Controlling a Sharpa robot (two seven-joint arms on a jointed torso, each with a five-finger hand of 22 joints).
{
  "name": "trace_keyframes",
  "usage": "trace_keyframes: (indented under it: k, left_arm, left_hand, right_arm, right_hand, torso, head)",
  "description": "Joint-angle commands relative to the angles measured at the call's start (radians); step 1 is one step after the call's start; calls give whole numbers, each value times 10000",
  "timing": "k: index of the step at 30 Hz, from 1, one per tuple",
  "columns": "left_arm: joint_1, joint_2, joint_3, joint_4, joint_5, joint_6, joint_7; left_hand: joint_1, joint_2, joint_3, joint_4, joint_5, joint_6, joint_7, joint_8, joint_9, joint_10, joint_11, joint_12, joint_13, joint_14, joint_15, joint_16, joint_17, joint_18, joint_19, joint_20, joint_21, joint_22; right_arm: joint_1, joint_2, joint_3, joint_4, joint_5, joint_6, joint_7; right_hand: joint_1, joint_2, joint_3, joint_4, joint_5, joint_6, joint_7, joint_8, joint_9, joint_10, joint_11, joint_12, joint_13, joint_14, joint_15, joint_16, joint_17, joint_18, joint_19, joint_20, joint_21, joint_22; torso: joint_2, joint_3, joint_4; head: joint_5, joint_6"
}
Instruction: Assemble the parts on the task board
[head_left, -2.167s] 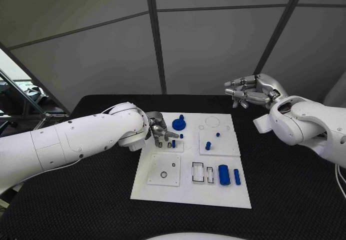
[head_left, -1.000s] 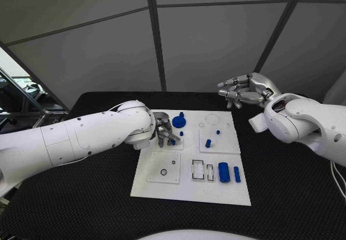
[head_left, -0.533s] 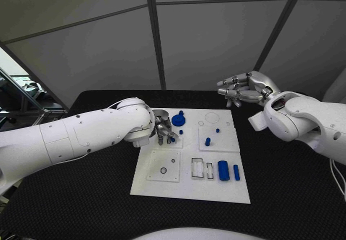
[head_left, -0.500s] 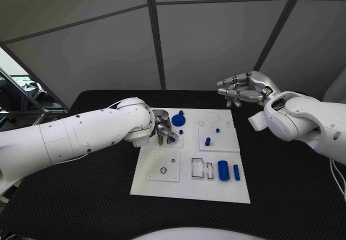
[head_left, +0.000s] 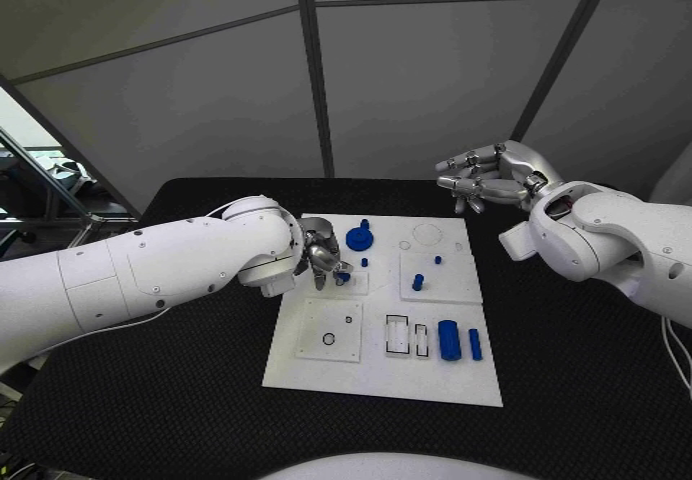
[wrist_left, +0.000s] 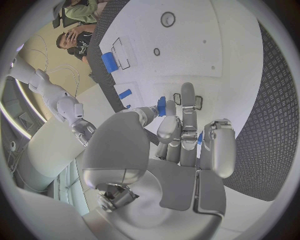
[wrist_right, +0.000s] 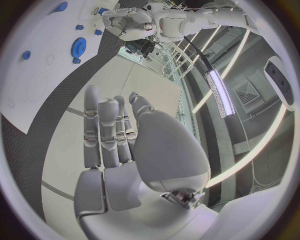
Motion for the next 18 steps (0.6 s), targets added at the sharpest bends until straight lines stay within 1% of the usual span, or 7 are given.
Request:
trace_keyframes:
  k: [1,5,7,11,13,15,18]
  left_arm:
    - [21,-143,7,242,324,-892,-53]
    - [21,-307,3,432,330,-1219,-102]
    - [15,-336,-1,450,223,-1340,-108]
    - [-12,-348,-7,427,-84,-1472,-132]
    - [-37,-346,-11,400,-218,-1532,-156]
    - [-71,-334,-14,374,-395,-1594,-192]
    - [-115,-276,-18,311,-597,-1654,-246]
  left_hand:
    - [-200,-13,1582,-1488,82,-74,-15,93,107,71,8,62,25,61,3,-70,19,-111,74,6,37,1031]
    - [-421,-35,1850,-1701,98,-99,-21,180,235,79,8,109,42,70,-3,-93,38,-117,98,2,49,1070]
    - [-459,-34,1910,-1760,99,-108,-21,193,259,86,6,131,59,73,-4,-98,43,-123,114,1,62,1093]
    - [-495,-33,1955,-1812,95,-110,-20,203,277,100,6,160,81,76,-5,-102,48,-131,137,0,82,1126]
    - [-525,-34,1982,-1844,91,-110,-19,210,290,109,7,181,96,78,-5,-105,51,-139,161,-1,103,1158]
    - [-582,-22,2012,-1858,88,-111,-16,219,306,108,10,186,90,81,-3,-109,55,-149,187,-1,126,1195]
    - [-652,-2,2047,-1865,85,-117,-15,231,327,135,12,244,143,85,-2,-113,60,-162,225,-1,160,1246]
  right_arm:
    - [24,24,6,-22,-23,187,66]
    - [24,29,5,-46,-23,210,89]
    - [23,26,4,-53,-23,216,106]
    - [23,15,3,-54,-33,215,123]
    - [23,6,2,-53,-69,212,130]
    - [23,-1,2,-51,-107,207,137]
    - [23,-4,2,-50,-147,205,143]
  right_hand:
    - [22,-33,44,-18,56,-59,12,7,-9,-45,7,-68,-10,33,8,-35,0,49,68,-15,-69,-9]
    - [22,-33,44,-18,56,-59,12,7,-9,-45,7,-68,-10,33,8,-35,0,49,68,-15,-69,-9]
    - [22,-33,44,-18,56,-59,12,7,-9,-45,7,-68,-10,33,8,-35,0,49,68,-15,-69,-9]
    - [22,-33,44,-18,56,-59,12,7,-9,-45,7,-68,-10,33,8,-35,0,49,68,-15,-69,-9]
    - [35,-33,53,-25,64,-60,10,12,-9,-45,5,-68,-16,43,6,-22,25,50,73,-15,-78,-14]
    - [35,-33,53,-25,64,-60,10,12,-9,-45,5,-68,-16,43,6,-22,25,50,73,-15,-78,-14]
    - [35,-33,53,-25,64,-60,10,12,-9,-45,5,-68,-16,43,6,-22,25,50,73,-15,-78,-14]
  torso:
    - [-4,8,7]
    - [-7,12,19]
    - [-5,3,20]
    - [-2,-3,20]
    - [-4,0,21]
    - [2,12,12]
    - [11,11,15]
  head:
    - [36,-17]
    - [67,-27]
    - [73,-28]
    - [93,-46]
    - [99,-59]
    - [116,-73]
    - [125,-66]
